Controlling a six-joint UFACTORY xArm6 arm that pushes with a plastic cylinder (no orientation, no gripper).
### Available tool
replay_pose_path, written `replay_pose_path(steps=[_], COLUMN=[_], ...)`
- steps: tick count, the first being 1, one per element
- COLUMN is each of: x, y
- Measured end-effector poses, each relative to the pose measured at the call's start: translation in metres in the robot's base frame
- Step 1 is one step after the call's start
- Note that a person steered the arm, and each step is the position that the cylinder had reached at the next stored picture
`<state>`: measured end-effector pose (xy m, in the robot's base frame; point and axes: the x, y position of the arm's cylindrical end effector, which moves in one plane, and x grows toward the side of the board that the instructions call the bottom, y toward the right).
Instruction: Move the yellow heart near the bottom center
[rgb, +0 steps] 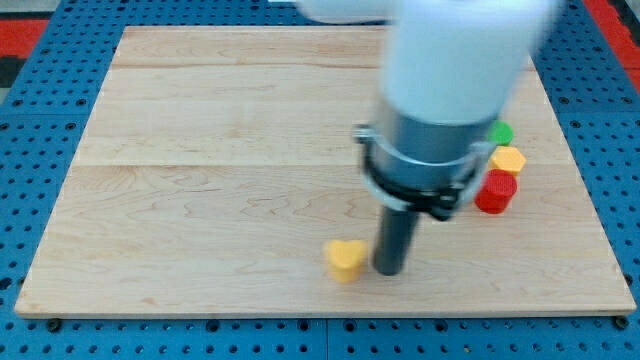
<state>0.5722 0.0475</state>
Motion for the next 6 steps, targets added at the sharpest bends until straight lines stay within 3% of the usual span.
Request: replay_pose_path(steps=[1,2,3,4,5,6], x=[0.003,0.034,0.025,-0.021,-0.019,0.022], y=[0.023,0.002,-0.068,-0.038,-0.074,-0.077])
